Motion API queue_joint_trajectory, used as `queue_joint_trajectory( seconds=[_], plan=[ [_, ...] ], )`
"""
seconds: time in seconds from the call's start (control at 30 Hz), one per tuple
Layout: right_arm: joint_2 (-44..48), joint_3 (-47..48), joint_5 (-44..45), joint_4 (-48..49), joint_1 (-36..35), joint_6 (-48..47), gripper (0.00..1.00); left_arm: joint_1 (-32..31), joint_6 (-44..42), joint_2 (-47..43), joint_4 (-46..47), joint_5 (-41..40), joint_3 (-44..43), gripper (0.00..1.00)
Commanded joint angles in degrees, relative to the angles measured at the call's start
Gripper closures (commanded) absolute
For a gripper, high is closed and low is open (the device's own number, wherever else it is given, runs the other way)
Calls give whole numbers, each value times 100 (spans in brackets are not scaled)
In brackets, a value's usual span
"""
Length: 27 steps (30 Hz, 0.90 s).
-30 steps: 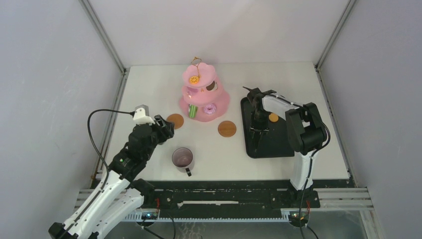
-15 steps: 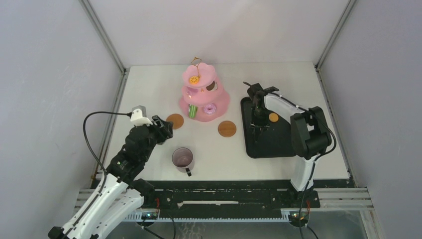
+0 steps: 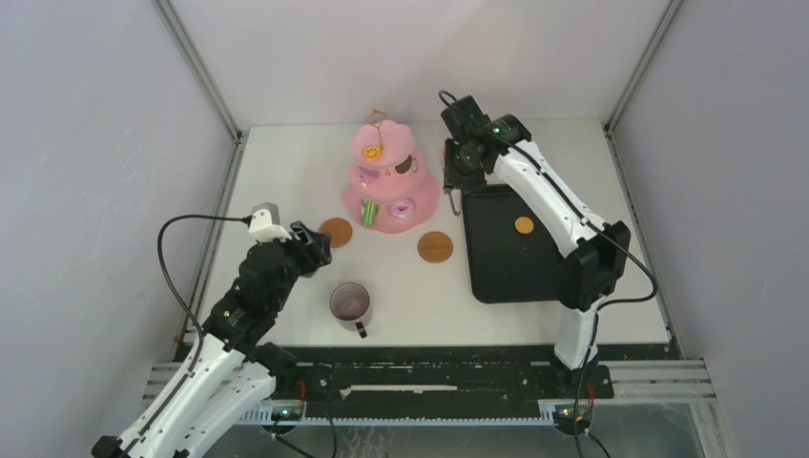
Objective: Serve the afternoon tea
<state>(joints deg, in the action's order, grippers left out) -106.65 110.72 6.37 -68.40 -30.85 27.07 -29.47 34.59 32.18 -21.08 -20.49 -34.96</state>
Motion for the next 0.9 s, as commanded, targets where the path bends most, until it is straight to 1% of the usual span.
queue_joint_trajectory(
  seconds=[0.0,0.17,0.3,0.47,0.87],
  plan=[
    [-488,1277,120,-582,-274,-120,79,38,65,-74,75,80,-48,39],
    [-1174,2442,9,-890,-534,-84,79,38,74,-89,23,89,-66,39],
    [-1491,2960,-83,-935,-709,-30,79,43,83,-139,-13,72,-59,39],
    [-1538,3070,-101,-843,-870,31,78,38,83,-169,-44,72,-50,39],
    [-1314,3140,186,-769,-1042,21,78,38,116,-134,16,133,-33,39]
  ],
)
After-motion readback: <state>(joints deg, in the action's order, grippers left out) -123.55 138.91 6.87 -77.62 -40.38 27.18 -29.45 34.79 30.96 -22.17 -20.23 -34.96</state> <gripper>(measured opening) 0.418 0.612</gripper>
